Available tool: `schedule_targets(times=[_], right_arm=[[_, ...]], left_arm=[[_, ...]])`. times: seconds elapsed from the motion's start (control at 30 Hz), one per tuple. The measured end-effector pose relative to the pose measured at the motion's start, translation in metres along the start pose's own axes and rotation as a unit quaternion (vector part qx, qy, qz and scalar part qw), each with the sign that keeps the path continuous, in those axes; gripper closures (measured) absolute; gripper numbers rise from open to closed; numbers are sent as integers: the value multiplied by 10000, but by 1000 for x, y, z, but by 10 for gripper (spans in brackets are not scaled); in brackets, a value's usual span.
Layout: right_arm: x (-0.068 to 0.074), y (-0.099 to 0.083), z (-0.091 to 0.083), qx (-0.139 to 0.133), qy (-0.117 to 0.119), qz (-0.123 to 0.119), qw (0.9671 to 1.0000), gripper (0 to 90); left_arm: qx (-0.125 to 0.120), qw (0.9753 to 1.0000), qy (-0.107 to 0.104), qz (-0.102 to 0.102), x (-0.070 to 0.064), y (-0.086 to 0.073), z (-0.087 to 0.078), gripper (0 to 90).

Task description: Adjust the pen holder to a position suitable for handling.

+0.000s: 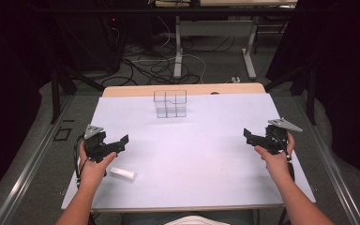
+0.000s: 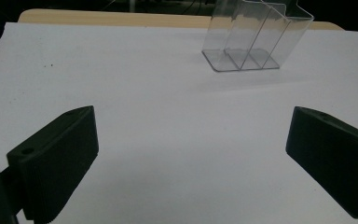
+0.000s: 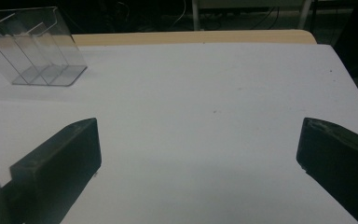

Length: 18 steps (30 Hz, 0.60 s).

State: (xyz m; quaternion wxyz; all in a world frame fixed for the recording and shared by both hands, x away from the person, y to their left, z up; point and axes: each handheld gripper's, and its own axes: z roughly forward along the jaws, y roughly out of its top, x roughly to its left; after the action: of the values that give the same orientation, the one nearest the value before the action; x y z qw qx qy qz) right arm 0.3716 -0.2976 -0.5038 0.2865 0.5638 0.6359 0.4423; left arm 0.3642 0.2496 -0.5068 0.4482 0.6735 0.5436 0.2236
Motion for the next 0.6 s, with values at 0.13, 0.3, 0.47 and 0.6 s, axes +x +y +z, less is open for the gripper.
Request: schedule_targets(times=[0.13,0.3,0.47,0.6], right_arm=[[0,-4,2,84,4,-59,9999,0],[2,-4,3,29,-54,-128,9999,0],[1,-4,6,51,-66,-81,9999,0],[2,-4,6,-9,-43,-117,9999,0]], left_arm=[[-74,10000,-27,-47,-3,4,-3,24],[-157,9999,-5,-37,-9,13,-5,46],[-116,9999,-23,13,-21,23,-2,76],[-108,9999,-119,54,-32,33,1,97]])
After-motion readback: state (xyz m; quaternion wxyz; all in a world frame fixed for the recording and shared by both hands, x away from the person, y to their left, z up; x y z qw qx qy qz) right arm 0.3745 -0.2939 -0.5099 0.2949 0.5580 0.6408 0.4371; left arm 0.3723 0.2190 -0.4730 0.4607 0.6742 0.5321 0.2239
